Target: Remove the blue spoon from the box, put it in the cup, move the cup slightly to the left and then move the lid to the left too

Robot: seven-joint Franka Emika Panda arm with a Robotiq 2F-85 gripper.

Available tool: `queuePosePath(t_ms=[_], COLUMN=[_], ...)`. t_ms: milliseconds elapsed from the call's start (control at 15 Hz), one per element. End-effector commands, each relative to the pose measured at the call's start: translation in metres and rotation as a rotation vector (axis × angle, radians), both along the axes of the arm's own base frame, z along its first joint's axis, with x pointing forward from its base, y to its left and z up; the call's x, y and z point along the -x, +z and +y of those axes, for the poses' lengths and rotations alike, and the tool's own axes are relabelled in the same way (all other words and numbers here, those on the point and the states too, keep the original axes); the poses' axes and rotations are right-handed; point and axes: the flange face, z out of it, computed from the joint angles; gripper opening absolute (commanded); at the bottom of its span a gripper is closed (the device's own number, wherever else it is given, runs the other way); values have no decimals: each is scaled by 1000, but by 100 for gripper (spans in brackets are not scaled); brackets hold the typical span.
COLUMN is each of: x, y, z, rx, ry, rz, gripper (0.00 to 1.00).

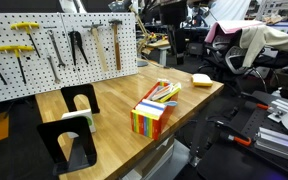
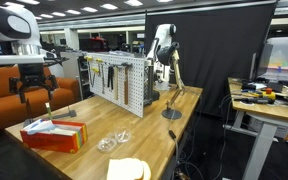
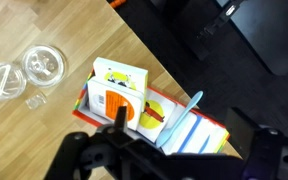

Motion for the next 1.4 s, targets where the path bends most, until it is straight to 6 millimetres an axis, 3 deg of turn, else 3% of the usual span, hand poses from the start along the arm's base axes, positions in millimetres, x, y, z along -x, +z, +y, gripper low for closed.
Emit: queuePosePath(t_ms=[0,67,133,267,533,1067,1333], x=[-23,-28,-16,-24,-27,-38,-53], y=[-30,-37,-32,-42,-40,-139,-156], z=[26,30,25,31,31,42,37], rx=[54,64,46,56,54,51,100], ry=[108,118,92,108,107,-38,-31], rz=[23,13,24,30,24,83,72], gripper=[100,100,100,100,100,100,100])
